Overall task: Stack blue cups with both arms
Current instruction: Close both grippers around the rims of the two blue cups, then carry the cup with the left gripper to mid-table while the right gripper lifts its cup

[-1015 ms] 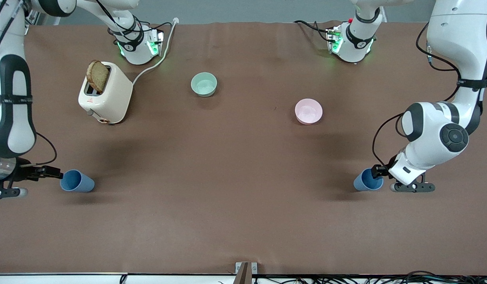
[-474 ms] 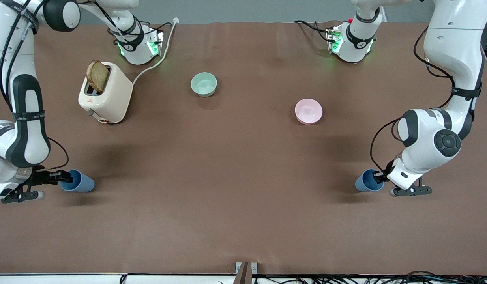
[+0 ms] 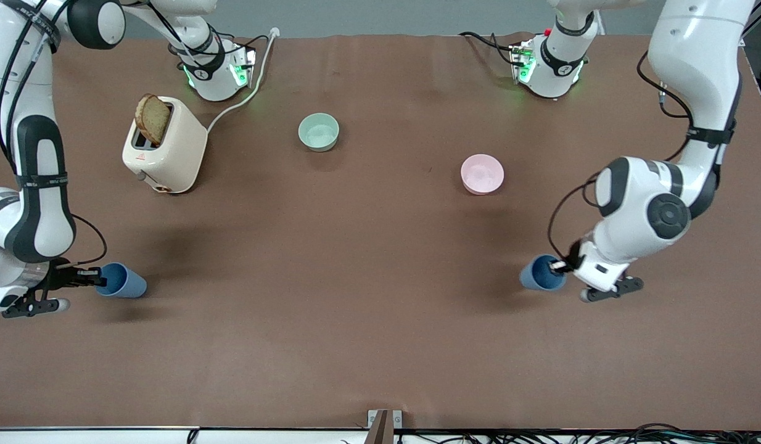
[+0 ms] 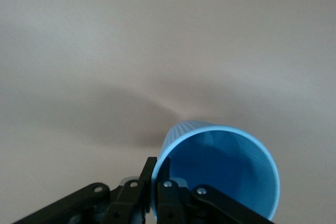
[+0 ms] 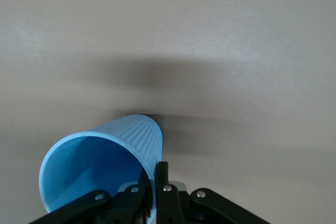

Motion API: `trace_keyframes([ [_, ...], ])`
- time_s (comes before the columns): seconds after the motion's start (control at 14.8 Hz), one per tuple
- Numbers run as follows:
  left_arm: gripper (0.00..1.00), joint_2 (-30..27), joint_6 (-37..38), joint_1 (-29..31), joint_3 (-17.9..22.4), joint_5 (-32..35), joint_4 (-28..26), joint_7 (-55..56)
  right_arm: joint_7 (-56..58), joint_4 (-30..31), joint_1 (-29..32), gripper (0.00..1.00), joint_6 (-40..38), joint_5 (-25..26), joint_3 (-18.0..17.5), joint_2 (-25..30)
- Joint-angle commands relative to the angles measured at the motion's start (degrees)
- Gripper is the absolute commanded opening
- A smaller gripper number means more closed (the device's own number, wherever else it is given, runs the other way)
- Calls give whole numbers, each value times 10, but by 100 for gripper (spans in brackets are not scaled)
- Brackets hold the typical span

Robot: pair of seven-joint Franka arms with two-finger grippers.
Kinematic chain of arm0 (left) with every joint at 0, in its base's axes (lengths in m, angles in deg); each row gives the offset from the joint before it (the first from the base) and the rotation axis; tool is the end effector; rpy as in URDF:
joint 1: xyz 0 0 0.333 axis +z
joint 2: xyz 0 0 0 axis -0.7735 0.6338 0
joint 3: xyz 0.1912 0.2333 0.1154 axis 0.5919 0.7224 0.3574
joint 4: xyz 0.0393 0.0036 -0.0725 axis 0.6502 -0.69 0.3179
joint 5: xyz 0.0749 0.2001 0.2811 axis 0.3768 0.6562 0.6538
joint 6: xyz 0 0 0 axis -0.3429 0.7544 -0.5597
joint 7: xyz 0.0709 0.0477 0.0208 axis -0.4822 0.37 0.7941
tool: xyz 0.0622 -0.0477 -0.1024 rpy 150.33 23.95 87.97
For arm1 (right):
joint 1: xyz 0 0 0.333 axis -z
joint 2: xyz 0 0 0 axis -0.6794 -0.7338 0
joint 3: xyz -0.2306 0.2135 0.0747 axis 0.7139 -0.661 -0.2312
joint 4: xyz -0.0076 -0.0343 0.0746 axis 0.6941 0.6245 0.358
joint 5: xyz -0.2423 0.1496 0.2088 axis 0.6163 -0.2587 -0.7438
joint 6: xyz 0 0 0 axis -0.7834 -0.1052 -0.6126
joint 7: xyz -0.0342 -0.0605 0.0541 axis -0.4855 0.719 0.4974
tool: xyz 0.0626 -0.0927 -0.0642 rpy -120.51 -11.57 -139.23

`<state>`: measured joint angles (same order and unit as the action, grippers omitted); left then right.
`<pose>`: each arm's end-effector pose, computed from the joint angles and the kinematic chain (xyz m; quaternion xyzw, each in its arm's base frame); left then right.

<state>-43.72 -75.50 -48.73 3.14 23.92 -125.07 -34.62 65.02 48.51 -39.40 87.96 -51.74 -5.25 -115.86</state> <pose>0.6055 -0.1437 0.3208 0.9881 0.1423 -0.0036 0.0574 0.6451 -0.1770 0.2694 -0.9962 -0.0629 0.0217 0.0560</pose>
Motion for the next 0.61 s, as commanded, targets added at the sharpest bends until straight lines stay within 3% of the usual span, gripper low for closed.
trace_keyframes([
  [0.0,0,-22,19,-4,-61,9,-4,126,-9,2,0,6,-60,-6,-1,62],
  [0.07,0,-18,19,-11,-80,10,5,167,-30,2,1,6,-82,-4,-2,84],
  [0.2,0,-3,19,-70,-82,11,30,253,-77,1,-1,5,-126,11,-6,128],
  [0.54,0,34,16,-164,-82,46,50,404,-185,6,0,5,-203,141,-75,251],
])
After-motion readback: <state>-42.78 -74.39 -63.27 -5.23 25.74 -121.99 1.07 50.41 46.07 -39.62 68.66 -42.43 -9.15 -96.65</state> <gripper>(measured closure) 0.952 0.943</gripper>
